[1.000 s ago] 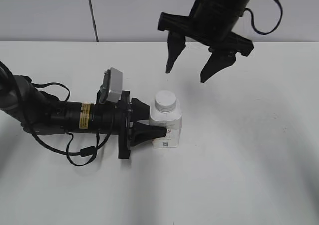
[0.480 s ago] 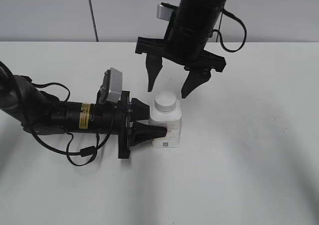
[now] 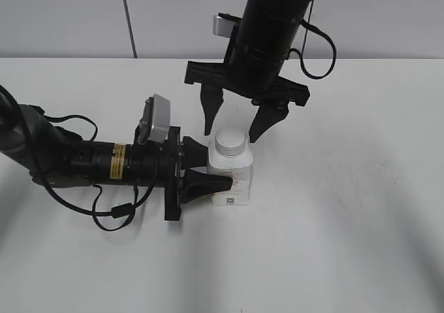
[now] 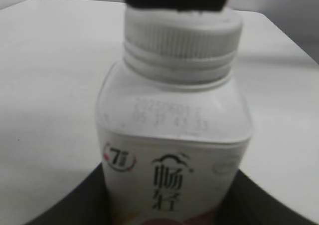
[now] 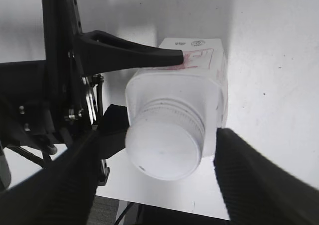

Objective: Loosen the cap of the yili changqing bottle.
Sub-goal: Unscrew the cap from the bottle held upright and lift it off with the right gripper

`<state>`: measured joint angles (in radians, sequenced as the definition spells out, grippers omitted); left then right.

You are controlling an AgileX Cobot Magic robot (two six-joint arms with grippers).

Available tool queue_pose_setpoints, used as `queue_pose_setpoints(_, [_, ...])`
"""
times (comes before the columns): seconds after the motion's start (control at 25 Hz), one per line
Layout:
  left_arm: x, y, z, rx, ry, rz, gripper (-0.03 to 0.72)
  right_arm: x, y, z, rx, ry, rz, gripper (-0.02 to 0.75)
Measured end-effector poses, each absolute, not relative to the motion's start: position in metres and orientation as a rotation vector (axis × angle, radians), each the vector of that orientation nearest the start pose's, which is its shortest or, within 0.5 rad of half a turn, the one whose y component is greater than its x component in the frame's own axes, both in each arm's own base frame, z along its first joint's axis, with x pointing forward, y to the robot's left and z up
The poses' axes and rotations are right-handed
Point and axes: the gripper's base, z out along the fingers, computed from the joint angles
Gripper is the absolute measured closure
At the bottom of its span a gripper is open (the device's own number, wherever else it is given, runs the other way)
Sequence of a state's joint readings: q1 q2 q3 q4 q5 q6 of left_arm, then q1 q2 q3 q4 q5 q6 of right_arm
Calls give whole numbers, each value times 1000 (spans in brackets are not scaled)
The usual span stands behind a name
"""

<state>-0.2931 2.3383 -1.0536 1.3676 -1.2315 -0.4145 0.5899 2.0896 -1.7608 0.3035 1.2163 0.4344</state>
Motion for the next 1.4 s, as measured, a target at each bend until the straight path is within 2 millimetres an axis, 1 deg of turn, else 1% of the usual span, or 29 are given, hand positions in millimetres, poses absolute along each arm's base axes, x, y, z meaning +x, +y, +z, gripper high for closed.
queue_pose_setpoints(0.24, [323, -185, 52, 1348, 1427, -1096, 354, 346, 263, 219, -105, 3156, 481, 244])
queue_pose_setpoints(0.44, [323, -185, 52, 1348, 1428, -1097, 354, 347, 263, 217, -106, 3160, 472, 251])
queue_pose_setpoints(0.64, [323, -185, 52, 1348, 1428, -1097, 354, 348, 265, 206, -107, 3184, 456, 254])
queue_pose_setpoints(0.88, [323, -185, 52, 1347, 1428, -1096, 354, 348, 265, 205, -110, 3188, 453, 258])
queue_pose_setpoints(1.12, [323, -185, 52, 1345, 1430, -1095, 354, 348, 265, 205, -128, 3189, 442, 337])
queue_pose_setpoints(1.28, [323, -185, 52, 1345, 1430, -1095, 354, 348, 265, 205, -151, 3186, 442, 337])
queue_pose_setpoints(1.4, [323, -185, 52, 1345, 1430, -1095, 355, 348, 265, 205, -236, 3175, 445, 337])
